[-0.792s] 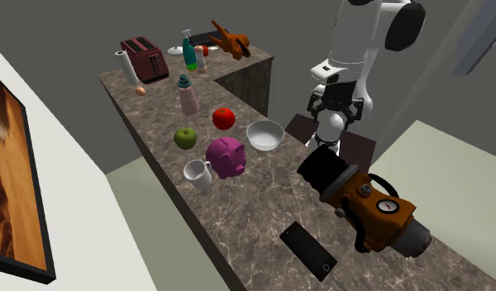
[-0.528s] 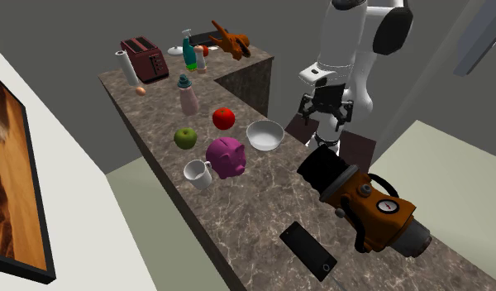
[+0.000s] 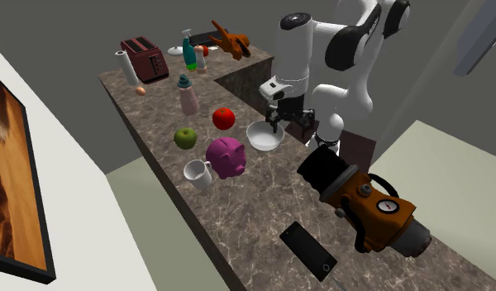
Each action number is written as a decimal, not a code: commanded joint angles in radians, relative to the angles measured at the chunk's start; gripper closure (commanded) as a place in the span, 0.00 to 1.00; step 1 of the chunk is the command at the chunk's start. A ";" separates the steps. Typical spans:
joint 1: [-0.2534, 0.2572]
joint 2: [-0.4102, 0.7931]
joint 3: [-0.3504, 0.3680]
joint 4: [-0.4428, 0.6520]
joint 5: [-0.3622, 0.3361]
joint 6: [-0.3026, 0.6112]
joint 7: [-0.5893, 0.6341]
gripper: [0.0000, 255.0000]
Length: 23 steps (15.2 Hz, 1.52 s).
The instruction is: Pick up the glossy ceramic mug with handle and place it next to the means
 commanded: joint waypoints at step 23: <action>-0.153 0.961 -0.258 0.755 0.231 0.026 -0.635 0.00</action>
